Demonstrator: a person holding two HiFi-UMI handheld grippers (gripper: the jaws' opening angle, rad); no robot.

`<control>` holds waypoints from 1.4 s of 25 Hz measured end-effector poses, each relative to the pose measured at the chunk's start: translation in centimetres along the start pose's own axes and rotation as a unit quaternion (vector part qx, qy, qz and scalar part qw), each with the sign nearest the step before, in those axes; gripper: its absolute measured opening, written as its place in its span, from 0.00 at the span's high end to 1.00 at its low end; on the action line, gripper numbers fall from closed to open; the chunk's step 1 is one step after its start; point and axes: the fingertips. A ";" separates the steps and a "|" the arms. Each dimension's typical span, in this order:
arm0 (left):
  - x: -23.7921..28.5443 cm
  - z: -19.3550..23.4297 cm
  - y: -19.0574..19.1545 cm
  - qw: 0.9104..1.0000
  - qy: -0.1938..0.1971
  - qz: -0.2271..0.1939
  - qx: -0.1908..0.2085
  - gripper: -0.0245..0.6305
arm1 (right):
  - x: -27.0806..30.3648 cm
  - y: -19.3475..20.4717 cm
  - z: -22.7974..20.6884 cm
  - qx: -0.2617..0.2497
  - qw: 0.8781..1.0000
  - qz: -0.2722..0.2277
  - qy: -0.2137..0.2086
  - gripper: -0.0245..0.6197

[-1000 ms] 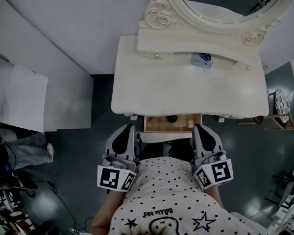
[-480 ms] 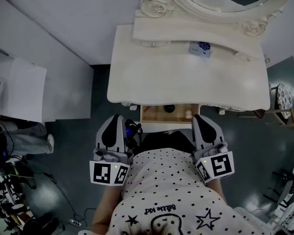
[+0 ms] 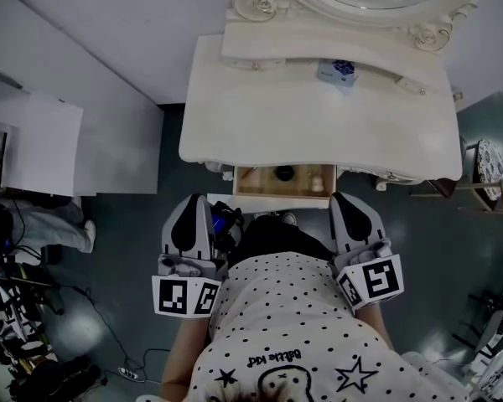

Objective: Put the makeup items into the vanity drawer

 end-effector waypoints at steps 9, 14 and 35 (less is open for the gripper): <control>-1.8 -1.5 0.4 0.999 -0.024 -0.024 -0.003 0.97 | -3.2 1.0 -1.6 -0.005 1.000 -0.022 0.004 0.95; -2.4 -2.7 0.3 0.999 -0.023 -0.031 -0.002 0.97 | -4.1 1.2 -1.9 -0.013 1.000 -0.024 -0.003 0.95; -2.4 -4.1 -0.1 0.999 -0.006 -0.034 0.004 0.97 | -3.6 1.0 -1.8 -0.008 0.999 -0.029 -0.014 0.95</control>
Point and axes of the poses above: the fingertips, and each gripper's own axes: x forward along the fingers, z to its left, y out of its underside, and after that the axes turned 7 degrees about -y, right-handed
